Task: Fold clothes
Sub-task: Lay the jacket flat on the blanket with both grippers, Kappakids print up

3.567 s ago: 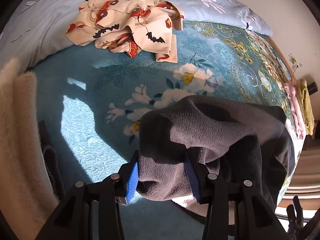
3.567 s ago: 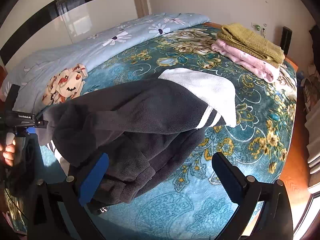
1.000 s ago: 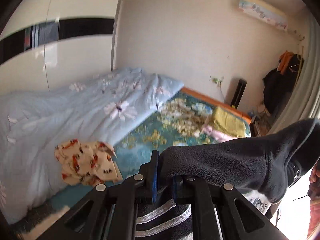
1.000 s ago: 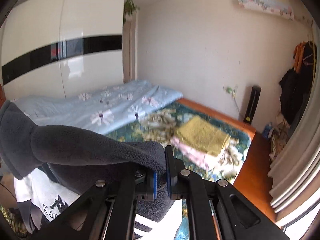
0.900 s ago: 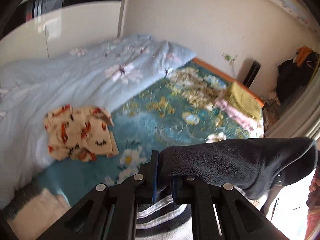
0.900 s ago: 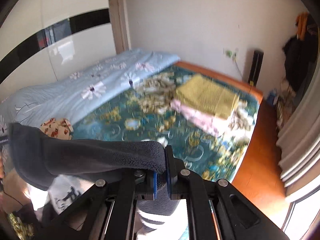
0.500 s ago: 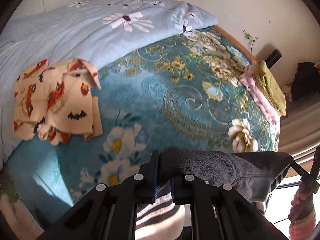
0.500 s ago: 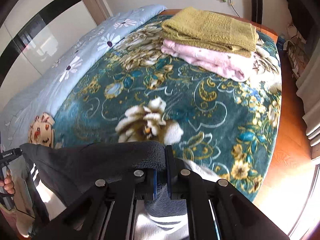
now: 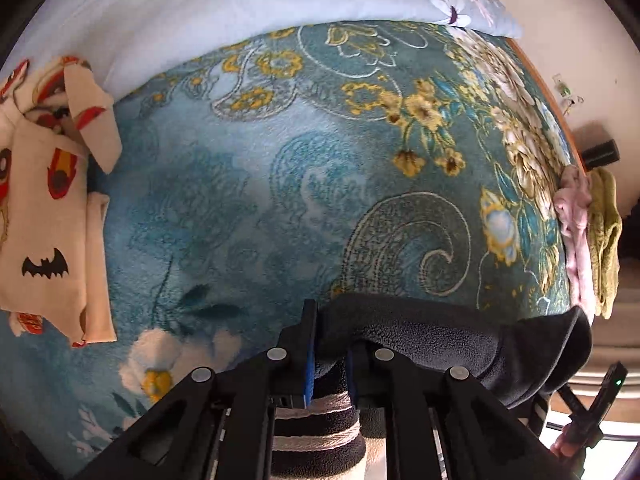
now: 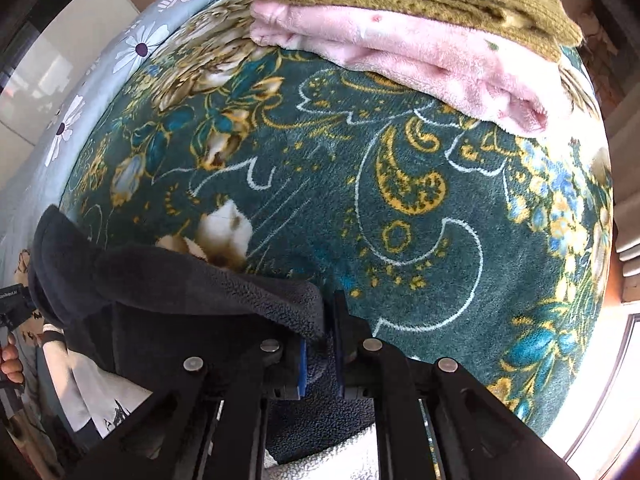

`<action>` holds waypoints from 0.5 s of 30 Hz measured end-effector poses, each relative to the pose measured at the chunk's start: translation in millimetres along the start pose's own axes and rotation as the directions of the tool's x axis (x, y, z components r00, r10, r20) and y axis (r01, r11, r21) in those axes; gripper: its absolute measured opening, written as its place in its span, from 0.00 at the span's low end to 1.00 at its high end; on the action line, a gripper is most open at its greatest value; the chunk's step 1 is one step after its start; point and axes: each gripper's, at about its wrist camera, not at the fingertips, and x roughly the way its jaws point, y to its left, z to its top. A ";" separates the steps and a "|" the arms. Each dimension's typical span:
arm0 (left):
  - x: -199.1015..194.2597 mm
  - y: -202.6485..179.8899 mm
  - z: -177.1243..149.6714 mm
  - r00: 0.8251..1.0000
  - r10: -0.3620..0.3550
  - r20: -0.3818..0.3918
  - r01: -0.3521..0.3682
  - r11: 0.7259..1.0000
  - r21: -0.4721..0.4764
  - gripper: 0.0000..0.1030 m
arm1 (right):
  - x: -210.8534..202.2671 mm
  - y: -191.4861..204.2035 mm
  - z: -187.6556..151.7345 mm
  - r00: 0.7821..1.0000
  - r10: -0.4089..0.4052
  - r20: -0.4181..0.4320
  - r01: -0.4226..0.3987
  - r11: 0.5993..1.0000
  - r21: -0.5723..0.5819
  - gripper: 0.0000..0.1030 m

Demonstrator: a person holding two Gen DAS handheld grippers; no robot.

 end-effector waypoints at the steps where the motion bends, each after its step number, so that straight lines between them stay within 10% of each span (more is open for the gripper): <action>1: 2.6 5.0 2.4 1.000 -0.018 -0.013 0.018 0.999 -0.040 0.19 | 1.7 -4.6 0.7 1.000 0.012 -0.003 -0.012 1.000 0.023 0.18; 6: -11.4 2.1 -5.8 0.997 -0.073 -0.011 0.073 0.997 -0.033 0.29 | -10.5 -5.2 -4.5 0.999 0.038 0.022 -0.038 0.999 0.003 0.33; 9: -36.1 -7.5 -26.0 0.996 -0.077 0.042 0.074 0.996 0.057 0.64 | -35.4 -0.9 -17.4 0.995 0.041 0.096 -0.037 0.998 -0.051 0.53; 15: -68.8 5.7 -96.7 0.989 -0.059 0.133 0.049 0.996 0.079 0.65 | -85.1 -6.4 -82.4 0.974 0.077 0.212 -0.085 0.996 0.026 0.55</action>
